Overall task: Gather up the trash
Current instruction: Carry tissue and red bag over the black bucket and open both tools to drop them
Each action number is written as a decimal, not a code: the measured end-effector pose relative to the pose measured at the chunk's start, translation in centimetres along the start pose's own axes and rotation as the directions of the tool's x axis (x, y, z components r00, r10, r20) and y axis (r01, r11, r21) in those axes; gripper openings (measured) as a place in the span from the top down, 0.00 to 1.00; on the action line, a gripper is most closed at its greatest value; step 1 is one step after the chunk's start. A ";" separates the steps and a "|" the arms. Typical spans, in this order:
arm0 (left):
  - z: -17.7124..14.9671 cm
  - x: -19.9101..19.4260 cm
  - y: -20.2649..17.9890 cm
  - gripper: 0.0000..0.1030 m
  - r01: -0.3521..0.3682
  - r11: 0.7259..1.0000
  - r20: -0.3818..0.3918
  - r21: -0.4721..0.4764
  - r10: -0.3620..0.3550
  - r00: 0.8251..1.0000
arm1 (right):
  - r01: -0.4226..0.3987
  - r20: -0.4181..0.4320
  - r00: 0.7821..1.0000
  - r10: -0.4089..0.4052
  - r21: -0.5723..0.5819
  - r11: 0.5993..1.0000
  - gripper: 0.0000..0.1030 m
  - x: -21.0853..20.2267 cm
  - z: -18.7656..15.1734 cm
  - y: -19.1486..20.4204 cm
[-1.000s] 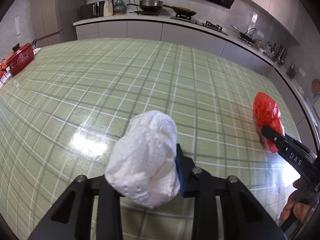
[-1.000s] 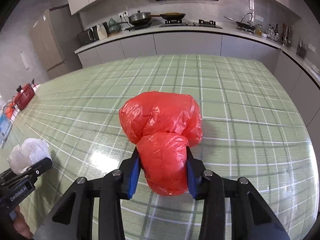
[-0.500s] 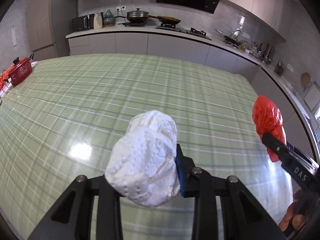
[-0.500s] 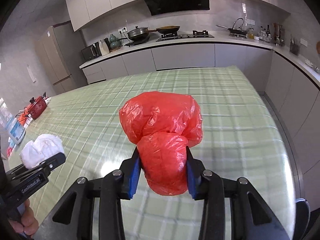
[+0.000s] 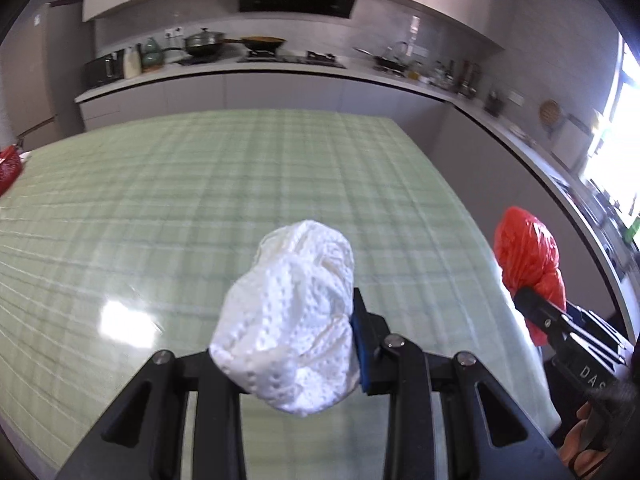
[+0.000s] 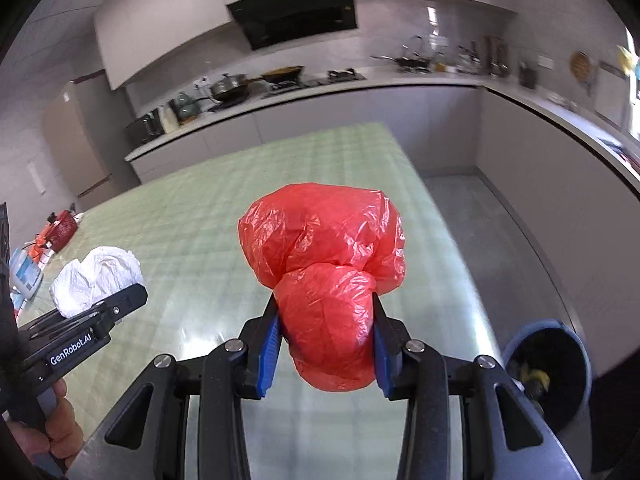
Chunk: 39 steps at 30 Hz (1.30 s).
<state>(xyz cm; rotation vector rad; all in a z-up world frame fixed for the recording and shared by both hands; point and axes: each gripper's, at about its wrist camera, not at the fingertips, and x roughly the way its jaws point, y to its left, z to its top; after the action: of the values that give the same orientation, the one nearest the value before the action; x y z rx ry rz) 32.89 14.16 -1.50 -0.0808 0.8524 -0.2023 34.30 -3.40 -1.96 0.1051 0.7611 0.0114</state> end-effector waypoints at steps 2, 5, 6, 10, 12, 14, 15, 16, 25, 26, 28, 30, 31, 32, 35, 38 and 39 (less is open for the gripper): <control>-0.9 -0.3 -1.6 0.69 0.020 1.000 -0.016 0.013 -0.020 1.000 | 0.019 -0.010 1.000 -0.019 0.016 1.000 0.60 -1.4 -1.3 -1.3; -1.8 -0.8 -4.3 0.69 0.044 0.998 -0.034 0.034 -0.043 0.998 | 0.039 -0.018 0.999 -0.038 0.036 0.999 0.60 -3.4 -2.7 -3.3; -1.9 -1.1 -5.2 0.69 0.048 0.998 -0.035 0.043 -0.047 0.998 | 0.042 -0.018 0.999 -0.042 0.042 0.998 0.60 -3.9 -3.0 -4.0; -2.2 -1.9 -8.9 0.69 0.060 0.996 -0.015 0.068 -0.059 0.998 | 0.052 -0.001 0.999 -0.053 0.069 0.996 0.60 -6.2 -3.5 -7.6; -2.4 -2.1 -11.2 0.69 0.061 0.995 -0.007 0.073 -0.061 0.998 | 0.050 0.007 0.999 -0.051 0.074 0.996 0.60 -7.0 -3.9 -9.4; -2.8 -2.2 -13.5 0.69 0.055 0.995 0.002 0.077 -0.056 0.998 | 0.043 0.013 0.999 -0.044 0.072 0.996 0.60 -7.9 -4.1 -11.8; -3.0 -2.1 -15.0 0.69 0.050 0.996 0.008 0.076 -0.051 0.999 | 0.039 0.015 0.999 -0.040 0.068 0.997 0.60 -8.3 -4.3 -13.1; -3.2 -2.1 -16.3 0.69 0.047 0.996 0.010 0.070 -0.048 0.999 | 0.032 0.014 0.999 -0.033 0.064 0.997 0.60 -8.6 -4.4 -14.8; -6.4 0.5 -27.4 0.68 0.057 0.998 -0.038 0.020 -0.056 0.998 | 0.021 -0.085 0.996 -0.017 0.051 0.998 0.60 -9.1 -6.6 -30.7; -6.7 1.1 -28.4 0.68 0.058 0.998 -0.050 0.021 -0.057 0.997 | 0.021 -0.094 0.995 -0.016 0.058 0.998 0.60 -9.1 -6.8 -31.9; -7.3 2.2 -29.9 0.68 0.054 0.998 -0.069 0.034 -0.052 0.996 | 0.030 -0.117 0.993 -0.022 0.068 0.997 0.60 -8.3 -7.4 -34.4; -7.9 3.8 -31.1 0.68 0.052 0.998 -0.098 0.039 -0.048 0.994 | 0.030 -0.143 0.990 -0.019 0.072 0.997 0.60 -7.3 -8.2 -36.3; -8.1 4.6 -31.5 0.68 0.055 0.998 -0.113 0.036 -0.050 0.992 | 0.032 -0.158 0.987 -0.021 0.070 0.997 0.60 -6.5 -8.6 -36.8; -8.3 5.8 -31.8 0.68 0.044 0.998 -0.123 0.036 -0.039 0.992 | 0.030 -0.171 0.985 -0.018 0.068 0.997 0.60 -5.9 -9.1 -37.4; -9.2 7.8 -32.7 0.68 0.025 0.999 -0.136 0.037 -0.020 0.990 | 0.009 -0.222 0.975 0.006 0.066 0.998 0.59 -2.7 -11.0 -38.9; -10.1 10.1 -33.5 0.67 0.001 0.999 -0.146 0.045 0.006 0.989 | -0.014 -0.251 0.967 0.033 0.079 0.997 0.52 -0.2 -12.4 -40.2; -10.6 10.6 -34.1 0.67 -0.012 0.999 -0.145 0.052 0.019 0.989 | -0.007 -0.263 0.964 0.028 0.081 0.997 0.41 0.8 -12.8 -40.6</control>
<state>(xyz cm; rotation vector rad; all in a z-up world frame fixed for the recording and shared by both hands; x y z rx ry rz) 26.73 -21.24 -11.09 -0.0121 0.9924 -0.2171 24.93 -42.56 -15.67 0.1883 1.0281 0.0123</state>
